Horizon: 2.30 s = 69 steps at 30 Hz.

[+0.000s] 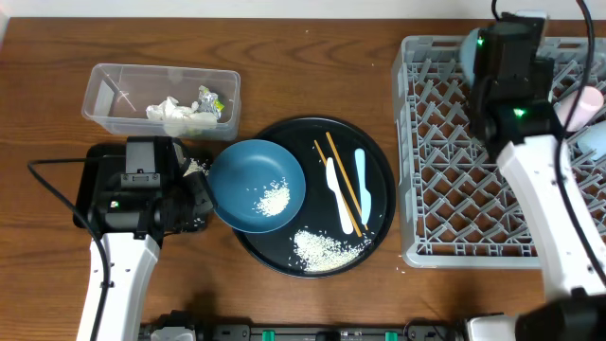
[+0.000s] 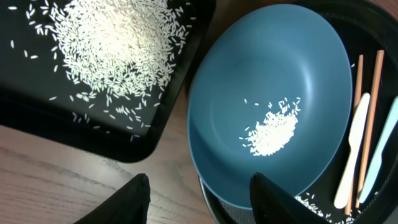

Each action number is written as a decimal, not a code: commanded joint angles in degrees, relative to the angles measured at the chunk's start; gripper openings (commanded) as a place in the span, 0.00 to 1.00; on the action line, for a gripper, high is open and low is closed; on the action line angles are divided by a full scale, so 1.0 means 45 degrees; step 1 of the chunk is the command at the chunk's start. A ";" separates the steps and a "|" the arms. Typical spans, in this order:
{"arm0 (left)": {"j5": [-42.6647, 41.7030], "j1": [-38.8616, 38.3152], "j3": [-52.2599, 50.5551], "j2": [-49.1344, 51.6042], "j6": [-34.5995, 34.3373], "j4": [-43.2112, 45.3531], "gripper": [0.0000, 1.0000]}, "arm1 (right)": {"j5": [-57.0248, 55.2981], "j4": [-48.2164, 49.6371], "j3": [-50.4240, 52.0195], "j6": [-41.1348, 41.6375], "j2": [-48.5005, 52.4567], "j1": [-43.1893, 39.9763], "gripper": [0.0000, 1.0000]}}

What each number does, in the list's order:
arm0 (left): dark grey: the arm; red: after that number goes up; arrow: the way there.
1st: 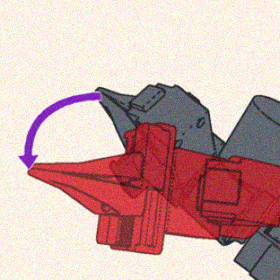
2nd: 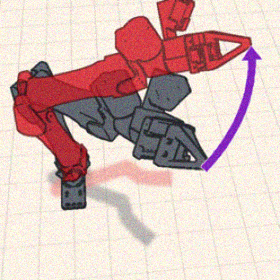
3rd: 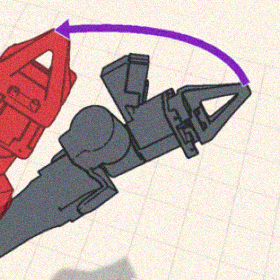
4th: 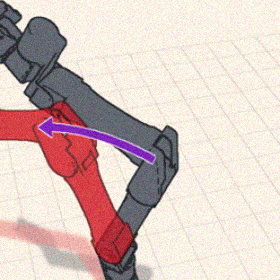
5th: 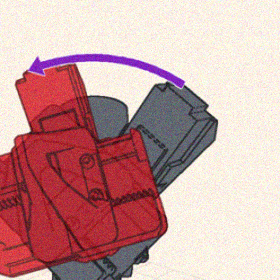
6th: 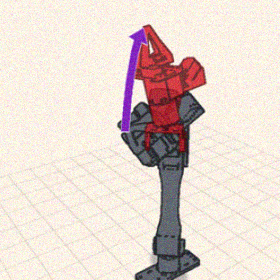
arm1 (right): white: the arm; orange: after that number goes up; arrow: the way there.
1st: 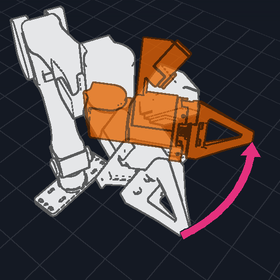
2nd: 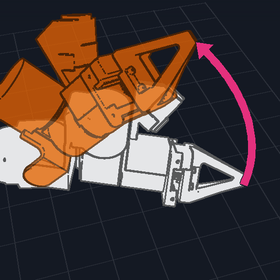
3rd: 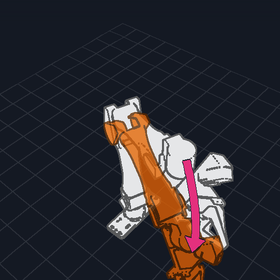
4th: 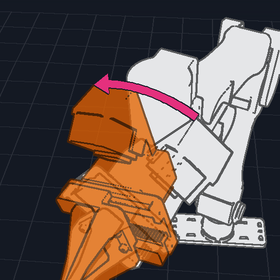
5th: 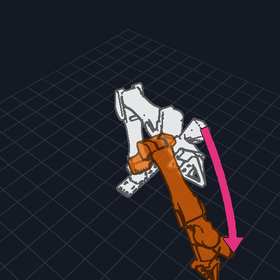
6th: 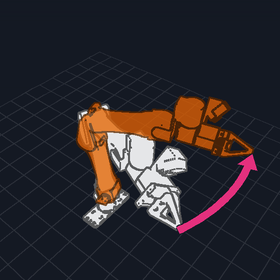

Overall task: Sort waste into correct bins and load items into the dishwasher rack
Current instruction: 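Carry the light blue bowl with right gripper into the rack, then lower the bowl into the rack, open right gripper and withdraw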

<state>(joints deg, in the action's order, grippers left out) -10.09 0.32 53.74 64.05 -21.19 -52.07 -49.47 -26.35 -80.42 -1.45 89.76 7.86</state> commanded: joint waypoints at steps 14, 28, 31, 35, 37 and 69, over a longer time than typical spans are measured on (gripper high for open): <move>0.0151 0.0058 0.0228 -0.0087 -0.0117 -0.0044 0.54 | -0.6110 0.4284 -0.0102 -0.3215 0.4240 -0.0155 0.01; 0.0151 0.0058 0.0228 -0.0087 -0.0117 -0.0068 0.53 | -0.5906 0.4396 -0.0097 -0.3109 0.5479 -0.0214 0.01; 0.0151 0.0058 0.0228 -0.0087 -0.0117 -0.0083 0.54 | -0.5892 0.4401 -0.0097 -0.3011 0.5581 -0.0044 0.01; 0.0112 0.0058 0.0228 -0.0087 -0.0117 -0.0083 0.54 | -0.5503 0.4668 -0.0097 -0.3011 0.5581 0.0107 0.01; 0.0019 0.0058 0.0228 -0.0087 -0.0117 -0.0097 0.53 | -0.5275 0.4673 -0.0097 -0.2958 0.5581 0.0112 0.01; 0.0024 0.0058 0.0228 -0.0087 -0.0117 -0.0131 0.53 | -0.3784 0.4036 -0.0092 -0.1821 0.5731 0.1341 0.03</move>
<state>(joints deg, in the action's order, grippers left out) -10.11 0.32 53.74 64.05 -21.21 -52.49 -69.08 -7.01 -80.42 -11.60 114.85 12.43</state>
